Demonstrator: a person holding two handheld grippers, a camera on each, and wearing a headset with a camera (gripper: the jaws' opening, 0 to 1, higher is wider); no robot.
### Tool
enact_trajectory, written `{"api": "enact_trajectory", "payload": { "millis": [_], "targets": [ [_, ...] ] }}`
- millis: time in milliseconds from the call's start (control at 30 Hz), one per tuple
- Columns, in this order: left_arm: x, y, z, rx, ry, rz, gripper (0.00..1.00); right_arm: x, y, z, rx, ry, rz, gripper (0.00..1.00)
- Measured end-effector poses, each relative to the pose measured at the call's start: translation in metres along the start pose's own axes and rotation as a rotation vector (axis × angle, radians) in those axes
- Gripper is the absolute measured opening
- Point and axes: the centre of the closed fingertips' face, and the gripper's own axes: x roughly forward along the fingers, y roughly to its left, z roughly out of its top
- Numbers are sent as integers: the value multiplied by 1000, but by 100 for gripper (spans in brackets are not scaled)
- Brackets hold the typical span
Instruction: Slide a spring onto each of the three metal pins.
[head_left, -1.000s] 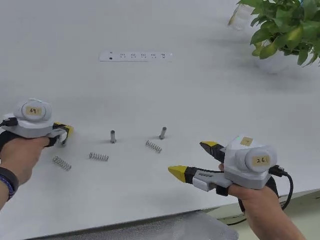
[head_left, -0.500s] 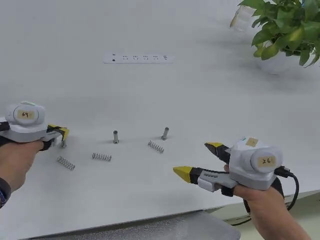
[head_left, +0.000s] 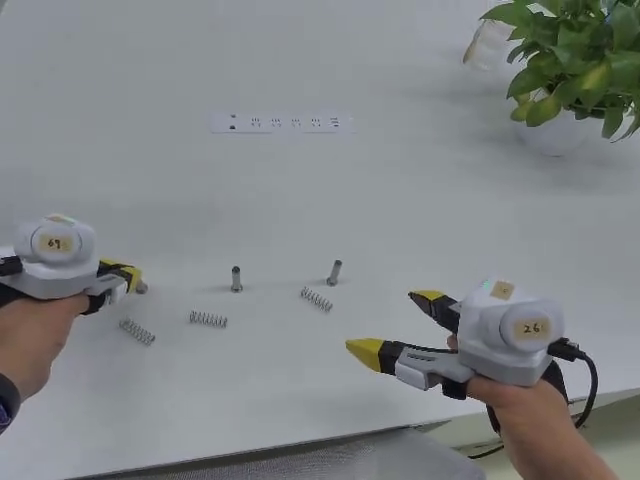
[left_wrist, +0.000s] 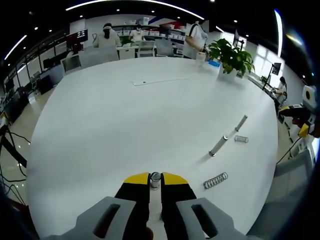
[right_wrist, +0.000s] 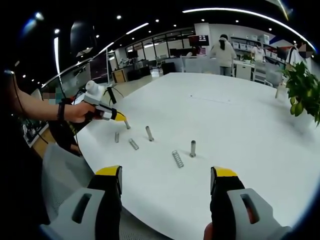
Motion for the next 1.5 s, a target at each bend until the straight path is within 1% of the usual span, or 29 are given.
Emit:
{"api": "enact_trajectory", "payload": {
  "millis": [200,367,467,800,867,1033,1100,1167,1200,1300,1400,1500],
  "targets": [
    [-1,-5,-2,31,4,-3,0,0,1,-1,3,-1,1,71],
    [-2,-7,-3,33,0,-1,0,0,2,-2,5,0,2,70],
    [-1,-7,-4,41,5,0,0,-1,2,-2,6,0,1,70],
    [-1,-10,-6,41,9,3,0,-2,-1,-5,13,2,-7,70],
    [-1,-11,-8,34,14,-2,0,-2,0,-5,17,0,-5,70],
    [-1,-11,-9,42,19,1,0,-2,0,-5,17,0,-4,70],
    [0,-11,-11,33,21,0,0,-2,1,-6,16,0,-4,70],
    [1,-11,-14,25,36,-1,0,-1,1,-6,18,-1,-2,70],
    [1,-11,-16,24,42,-3,1,-1,2,-6,18,0,-2,70],
    [2,-12,-21,18,55,-7,10,-1,1,-6,19,0,-3,70],
    [1,-13,-23,10,56,-9,12,-2,1,-7,23,-2,-6,69],
    [-1,-13,-26,-3,60,-15,17,-2,0,-7,25,-3,-6,69]
  ]
}}
